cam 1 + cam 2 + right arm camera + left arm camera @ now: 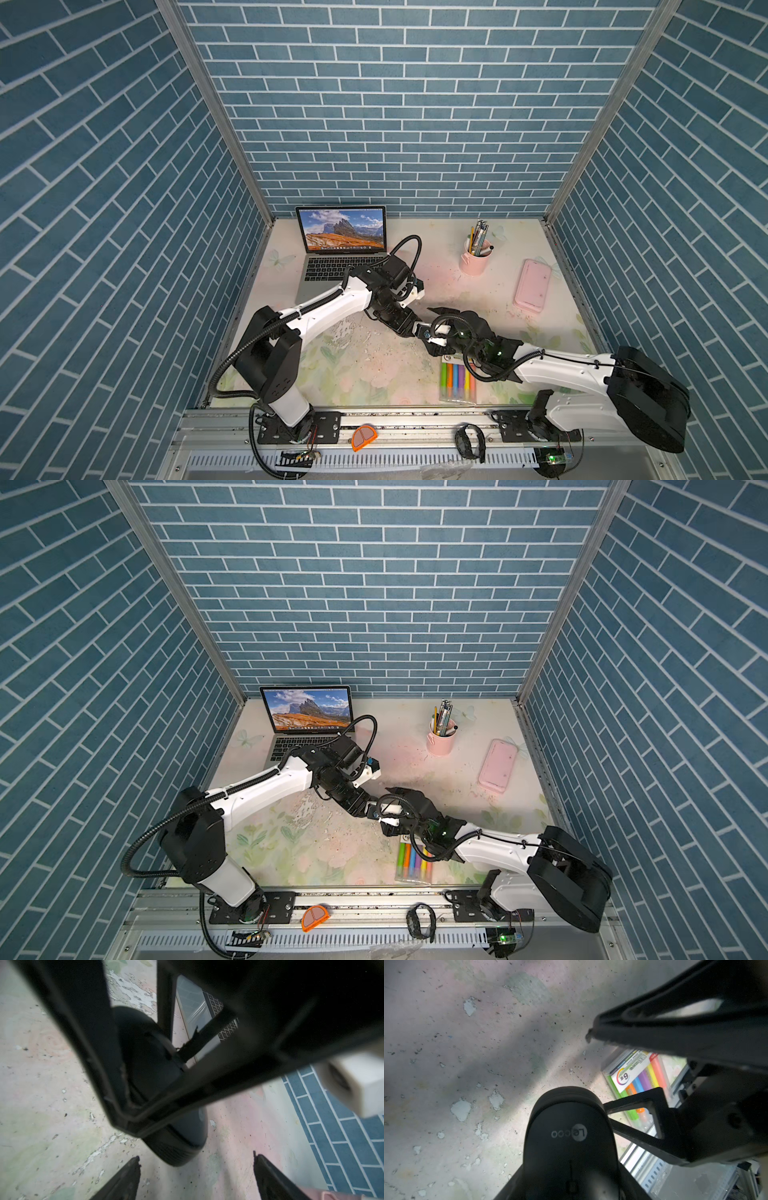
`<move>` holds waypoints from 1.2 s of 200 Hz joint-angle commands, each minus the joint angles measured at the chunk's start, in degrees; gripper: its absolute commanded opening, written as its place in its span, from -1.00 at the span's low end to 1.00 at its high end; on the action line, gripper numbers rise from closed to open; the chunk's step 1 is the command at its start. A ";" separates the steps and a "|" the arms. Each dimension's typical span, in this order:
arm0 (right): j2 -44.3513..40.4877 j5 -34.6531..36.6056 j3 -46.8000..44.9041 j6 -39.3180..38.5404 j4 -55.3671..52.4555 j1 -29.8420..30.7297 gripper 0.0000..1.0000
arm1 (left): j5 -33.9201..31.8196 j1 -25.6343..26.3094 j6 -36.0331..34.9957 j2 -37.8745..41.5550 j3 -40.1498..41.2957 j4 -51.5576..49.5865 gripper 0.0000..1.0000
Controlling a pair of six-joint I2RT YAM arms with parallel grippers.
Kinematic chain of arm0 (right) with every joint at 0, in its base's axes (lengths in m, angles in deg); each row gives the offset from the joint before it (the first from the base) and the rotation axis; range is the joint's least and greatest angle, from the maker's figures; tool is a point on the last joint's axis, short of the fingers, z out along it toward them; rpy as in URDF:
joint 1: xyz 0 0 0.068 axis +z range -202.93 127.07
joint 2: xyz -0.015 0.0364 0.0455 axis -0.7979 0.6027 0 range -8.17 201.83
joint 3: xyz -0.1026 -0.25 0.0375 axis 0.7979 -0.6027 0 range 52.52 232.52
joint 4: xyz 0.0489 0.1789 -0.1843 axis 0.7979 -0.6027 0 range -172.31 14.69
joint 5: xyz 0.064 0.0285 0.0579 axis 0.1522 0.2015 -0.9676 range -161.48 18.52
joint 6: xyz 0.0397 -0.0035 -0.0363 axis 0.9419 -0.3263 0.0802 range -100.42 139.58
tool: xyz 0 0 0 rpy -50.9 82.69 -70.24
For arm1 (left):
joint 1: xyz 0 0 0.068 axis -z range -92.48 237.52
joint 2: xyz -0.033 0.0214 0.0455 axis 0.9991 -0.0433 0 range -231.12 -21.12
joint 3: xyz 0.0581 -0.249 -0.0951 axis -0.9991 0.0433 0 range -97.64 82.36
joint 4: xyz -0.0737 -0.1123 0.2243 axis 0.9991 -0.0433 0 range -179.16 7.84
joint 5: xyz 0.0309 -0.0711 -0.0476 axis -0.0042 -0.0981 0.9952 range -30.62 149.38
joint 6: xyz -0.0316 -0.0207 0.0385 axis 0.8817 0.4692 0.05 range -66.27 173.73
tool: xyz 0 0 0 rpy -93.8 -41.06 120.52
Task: Insert the wireless mouse receiver into the laptop
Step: Pick up the mouse from the center of the board.
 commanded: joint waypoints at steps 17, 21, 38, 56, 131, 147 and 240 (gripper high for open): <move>2.35 -2.02 2.25 -3.67 4.22 1.06 0.73 | 5.34 -0.72 -0.62 2.73 -1.11 -4.09 -0.08; 2.53 -2.12 2.41 -3.73 4.81 1.18 0.73 | 5.65 -0.82 -0.56 2.81 -1.18 -4.15 -0.09; 3.29 -2.96 3.06 -3.46 6.16 1.49 0.71 | 6.51 -0.92 -0.38 3.01 -1.16 -4.40 -0.09; 3.85 -5.02 4.07 -3.06 5.69 1.77 0.61 | 6.72 -0.98 -0.38 2.98 -1.12 -4.79 -0.09; 5.28 -8.20 5.76 -2.29 4.65 2.66 0.31 | 9.37 -1.09 -0.33 2.66 0.09 -4.22 -0.09; 5.19 -8.37 5.30 -1.96 5.96 2.64 0.24 | 10.21 -1.26 -0.38 2.70 0.22 -3.88 -0.09; 3.03 -6.42 2.92 2.66 12.13 2.66 -0.35 | 14.25 -2.11 -0.65 4.41 3.19 -0.41 0.19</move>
